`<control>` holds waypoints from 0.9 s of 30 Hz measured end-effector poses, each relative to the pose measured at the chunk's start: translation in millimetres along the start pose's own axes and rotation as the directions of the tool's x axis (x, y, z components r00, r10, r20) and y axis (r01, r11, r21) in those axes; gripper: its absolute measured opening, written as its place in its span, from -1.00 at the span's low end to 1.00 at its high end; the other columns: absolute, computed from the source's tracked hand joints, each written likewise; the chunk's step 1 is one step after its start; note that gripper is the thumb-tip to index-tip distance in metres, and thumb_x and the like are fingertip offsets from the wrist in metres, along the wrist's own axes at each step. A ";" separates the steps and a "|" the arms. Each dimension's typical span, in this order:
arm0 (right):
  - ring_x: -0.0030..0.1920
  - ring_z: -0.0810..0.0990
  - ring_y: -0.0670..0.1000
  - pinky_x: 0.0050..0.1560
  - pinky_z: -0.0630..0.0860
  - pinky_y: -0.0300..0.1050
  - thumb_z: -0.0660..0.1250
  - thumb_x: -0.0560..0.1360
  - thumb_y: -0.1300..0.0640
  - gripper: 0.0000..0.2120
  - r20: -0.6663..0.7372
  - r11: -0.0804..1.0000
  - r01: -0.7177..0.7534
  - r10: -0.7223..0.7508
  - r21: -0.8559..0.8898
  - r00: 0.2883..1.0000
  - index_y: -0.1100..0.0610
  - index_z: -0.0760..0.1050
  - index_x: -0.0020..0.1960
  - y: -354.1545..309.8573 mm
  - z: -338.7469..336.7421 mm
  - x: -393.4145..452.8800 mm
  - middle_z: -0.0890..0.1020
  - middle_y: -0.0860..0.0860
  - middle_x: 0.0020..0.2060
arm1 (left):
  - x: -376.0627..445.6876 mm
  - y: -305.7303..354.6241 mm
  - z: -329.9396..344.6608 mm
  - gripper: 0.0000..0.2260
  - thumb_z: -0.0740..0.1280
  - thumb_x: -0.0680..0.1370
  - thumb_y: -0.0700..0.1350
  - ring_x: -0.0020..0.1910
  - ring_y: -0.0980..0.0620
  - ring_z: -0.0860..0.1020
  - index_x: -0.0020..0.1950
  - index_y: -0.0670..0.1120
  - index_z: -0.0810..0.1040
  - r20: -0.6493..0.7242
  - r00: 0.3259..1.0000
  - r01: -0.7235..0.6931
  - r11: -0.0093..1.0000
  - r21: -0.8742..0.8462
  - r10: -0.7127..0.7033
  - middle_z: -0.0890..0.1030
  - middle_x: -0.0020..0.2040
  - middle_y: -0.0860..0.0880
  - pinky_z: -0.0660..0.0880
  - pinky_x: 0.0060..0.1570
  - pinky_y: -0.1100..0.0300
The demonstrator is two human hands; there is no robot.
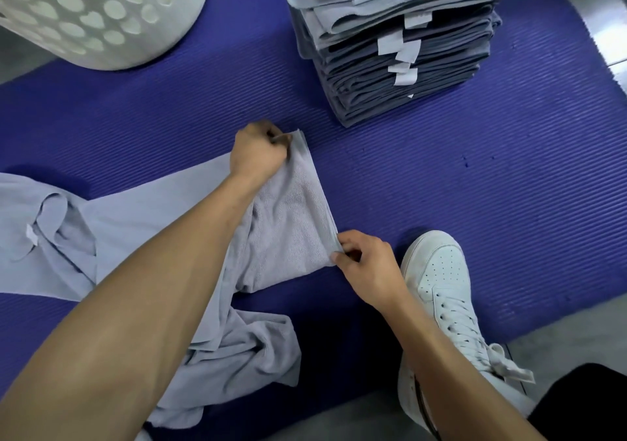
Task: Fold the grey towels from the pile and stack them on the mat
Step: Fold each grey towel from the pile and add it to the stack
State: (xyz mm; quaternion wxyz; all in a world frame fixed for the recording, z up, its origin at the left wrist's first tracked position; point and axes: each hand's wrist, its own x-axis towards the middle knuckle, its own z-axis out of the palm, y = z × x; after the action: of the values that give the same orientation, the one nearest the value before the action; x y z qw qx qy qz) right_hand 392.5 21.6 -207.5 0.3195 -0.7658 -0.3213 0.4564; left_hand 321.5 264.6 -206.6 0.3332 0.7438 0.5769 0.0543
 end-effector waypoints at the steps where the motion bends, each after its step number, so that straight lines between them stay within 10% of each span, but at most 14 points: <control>1: -0.16 0.63 0.05 -0.09 0.49 -0.23 0.38 0.51 0.26 -0.94 0.015 1.000 0.010 -0.011 0.015 1.000 0.16 0.61 -0.04 0.8 -1.6 0.3 0.69 0.01 -0.23 | -0.4 0.2 -0.6 -0.89 0.31 0.54 -0.09 -0.16 -0.02 0.60 -0.05 -0.08 0.60 0.009 1.000 -0.019 1.000 0.012 0.019 0.65 -0.14 -0.02 0.51 -0.21 0.16; 10: -0.29 0.51 -0.12 -0.23 0.41 -0.41 0.27 0.57 0.33 -0.85 0.026 1.000 0.018 -0.018 0.003 1.000 0.15 0.58 -0.01 4.7 -1.0 0.0 0.62 -0.05 -0.25 | -3.8 13.9 -12.4 -0.75 0.22 0.64 -0.06 0.20 -0.23 0.43 0.18 -0.20 0.51 0.164 0.965 -0.257 0.847 0.465 0.203 0.46 0.21 -0.24 0.39 0.17 -0.09; 17: -0.36 0.34 -0.09 -0.31 0.35 -0.24 0.16 0.58 0.34 -0.84 0.103 0.993 -0.013 0.025 -0.114 0.994 0.29 0.45 -0.13 -2.9 -9.4 -6.8 0.45 -0.02 -0.35 | -46.3 29.8 -59.2 -0.92 0.21 0.63 -0.15 -0.12 -0.10 0.48 0.10 -0.10 0.43 0.162 0.972 -0.212 0.936 0.280 0.172 0.50 -0.14 -0.01 0.33 -0.19 0.06; 27: -0.11 0.67 0.08 0.01 0.62 -0.05 0.10 0.62 0.30 -0.80 0.057 0.996 0.035 -0.030 -0.084 0.998 0.18 0.47 -0.05 -73.2 -55.4 -73.1 0.66 0.07 -0.19 | -146.7 46.6 -172.6 -0.79 0.31 0.57 -0.12 -0.04 -0.06 0.61 0.15 -0.11 0.65 0.228 0.943 -0.271 0.957 0.105 0.242 0.68 -0.08 -0.10 0.53 0.04 0.00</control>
State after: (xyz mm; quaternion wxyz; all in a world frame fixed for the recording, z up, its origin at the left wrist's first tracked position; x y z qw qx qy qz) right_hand 400.4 -3.4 -93.1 0.2848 -0.7603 -0.3616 0.4584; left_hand 231.3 202.9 -2.8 0.3321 0.8349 0.4383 -0.0220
